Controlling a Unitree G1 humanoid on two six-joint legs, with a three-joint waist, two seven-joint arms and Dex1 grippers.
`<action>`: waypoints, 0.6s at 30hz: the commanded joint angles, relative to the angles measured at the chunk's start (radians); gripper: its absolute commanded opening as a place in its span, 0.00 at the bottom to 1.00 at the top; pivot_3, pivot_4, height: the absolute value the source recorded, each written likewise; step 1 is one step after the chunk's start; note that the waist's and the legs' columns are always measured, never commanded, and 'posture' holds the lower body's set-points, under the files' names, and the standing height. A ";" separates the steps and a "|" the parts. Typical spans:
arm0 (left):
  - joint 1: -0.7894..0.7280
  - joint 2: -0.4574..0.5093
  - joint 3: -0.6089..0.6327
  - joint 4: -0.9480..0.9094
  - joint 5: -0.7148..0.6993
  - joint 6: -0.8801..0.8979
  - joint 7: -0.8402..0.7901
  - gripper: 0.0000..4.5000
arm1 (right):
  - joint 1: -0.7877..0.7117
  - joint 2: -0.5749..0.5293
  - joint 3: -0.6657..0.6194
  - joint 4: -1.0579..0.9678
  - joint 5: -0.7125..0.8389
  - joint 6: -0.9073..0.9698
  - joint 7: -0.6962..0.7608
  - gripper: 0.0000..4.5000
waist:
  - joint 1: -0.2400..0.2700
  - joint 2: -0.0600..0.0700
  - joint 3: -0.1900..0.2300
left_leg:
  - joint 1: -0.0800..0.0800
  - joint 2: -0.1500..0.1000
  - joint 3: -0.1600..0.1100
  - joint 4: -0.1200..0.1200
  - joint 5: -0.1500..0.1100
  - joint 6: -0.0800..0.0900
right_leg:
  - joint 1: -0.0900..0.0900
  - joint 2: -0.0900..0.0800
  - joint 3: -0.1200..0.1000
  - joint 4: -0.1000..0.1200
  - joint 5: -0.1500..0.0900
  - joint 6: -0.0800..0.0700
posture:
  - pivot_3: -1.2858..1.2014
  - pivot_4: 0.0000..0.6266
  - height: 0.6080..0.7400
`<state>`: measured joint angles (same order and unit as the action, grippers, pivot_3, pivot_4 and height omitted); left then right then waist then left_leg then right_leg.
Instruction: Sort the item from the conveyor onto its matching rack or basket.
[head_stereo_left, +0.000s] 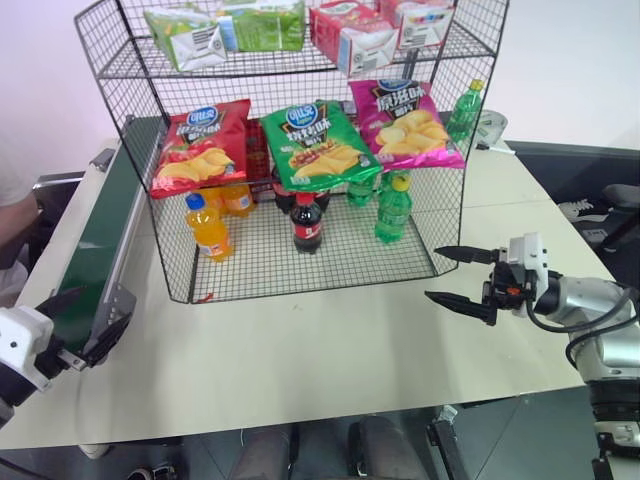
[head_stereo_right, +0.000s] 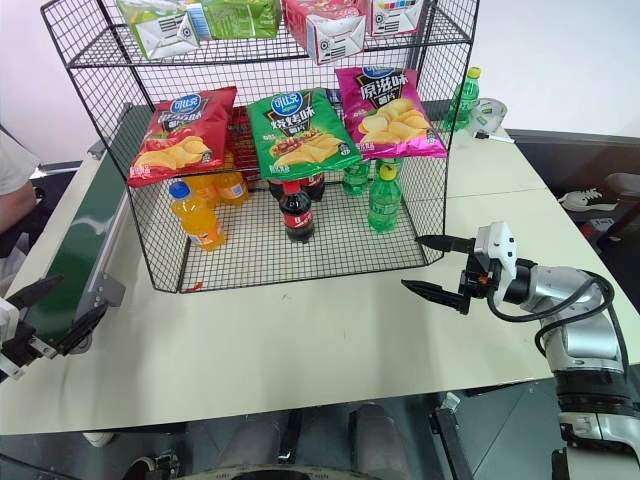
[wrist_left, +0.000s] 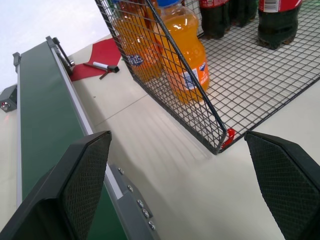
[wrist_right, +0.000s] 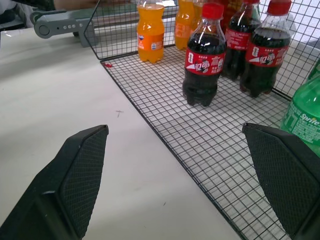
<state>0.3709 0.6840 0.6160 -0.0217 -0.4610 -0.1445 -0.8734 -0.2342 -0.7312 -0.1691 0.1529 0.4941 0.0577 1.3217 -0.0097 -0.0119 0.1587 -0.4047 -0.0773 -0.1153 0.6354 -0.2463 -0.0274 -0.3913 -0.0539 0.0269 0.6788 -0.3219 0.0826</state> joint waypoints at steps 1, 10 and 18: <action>0.001 0.004 0.036 -0.028 0.002 -0.024 0.007 0.99 | -0.008 0.003 -0.014 -0.024 0.008 -0.016 -0.003 1.00 | 0.000 0.000 0.000 | 0.000 0.000 0.000 0.000 0.000 0.000 | 0.000 0.000 0.000 0.000 0.000 0.000 | 0.52 0.24 1.00; 0.000 0.002 0.032 -0.025 0.000 -0.022 0.008 0.99 | -0.026 0.005 -0.008 -0.003 -0.002 -0.028 0.001 1.00 | 0.000 0.000 0.000 | 0.000 0.000 0.000 0.000 0.000 0.000 | 0.000 0.000 0.000 0.000 0.000 0.000 | 0.52 0.24 1.00; 0.002 0.001 0.028 -0.028 0.003 -0.009 0.023 0.99 | -0.022 0.008 -0.008 -0.005 -0.004 -0.033 -0.001 1.00 | 0.000 0.000 0.000 | 0.000 0.000 0.000 0.000 0.000 0.000 | 0.000 0.000 0.000 0.000 0.000 0.000 | 0.52 0.24 1.00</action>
<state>0.3704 0.6839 0.6159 -0.0217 -0.4534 -0.1558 -0.8629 -0.2444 -0.7256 -0.1666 0.1607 0.4846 0.0407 1.3210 -0.0098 -0.0118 0.1587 -0.4047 -0.0773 -0.1152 0.6349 -0.2463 -0.0274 -0.3914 -0.0539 0.0269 0.6785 -0.3219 0.0827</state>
